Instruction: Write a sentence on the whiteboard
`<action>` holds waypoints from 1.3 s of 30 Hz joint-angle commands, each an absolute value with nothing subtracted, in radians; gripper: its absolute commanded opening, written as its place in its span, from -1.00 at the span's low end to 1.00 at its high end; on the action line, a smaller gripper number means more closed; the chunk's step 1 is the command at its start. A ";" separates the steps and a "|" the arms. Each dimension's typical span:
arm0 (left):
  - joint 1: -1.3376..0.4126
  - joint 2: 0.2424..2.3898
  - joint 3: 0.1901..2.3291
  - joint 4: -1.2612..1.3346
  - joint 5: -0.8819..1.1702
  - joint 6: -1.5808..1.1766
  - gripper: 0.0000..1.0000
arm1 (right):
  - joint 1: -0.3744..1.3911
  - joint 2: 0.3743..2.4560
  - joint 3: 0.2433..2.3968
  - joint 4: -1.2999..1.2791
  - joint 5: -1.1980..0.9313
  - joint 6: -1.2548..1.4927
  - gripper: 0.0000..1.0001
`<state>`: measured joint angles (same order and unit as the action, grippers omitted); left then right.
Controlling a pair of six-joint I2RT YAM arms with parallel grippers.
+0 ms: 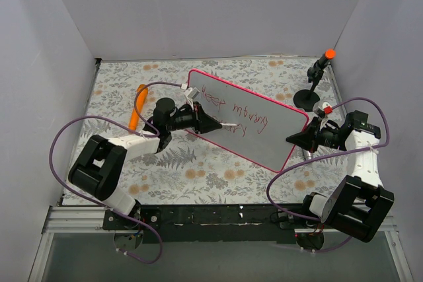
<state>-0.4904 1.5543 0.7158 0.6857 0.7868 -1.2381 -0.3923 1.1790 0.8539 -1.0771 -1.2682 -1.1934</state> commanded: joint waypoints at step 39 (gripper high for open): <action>-0.515 1.614 0.732 0.745 0.799 -1.270 -1.00 | -0.388 1.175 0.847 -1.080 -1.206 -1.250 -0.97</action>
<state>-0.5156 1.6596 0.7006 0.6987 0.8230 -1.2625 -0.3923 1.1797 0.8539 -1.0809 -1.2686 -1.2003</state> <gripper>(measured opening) 0.121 0.091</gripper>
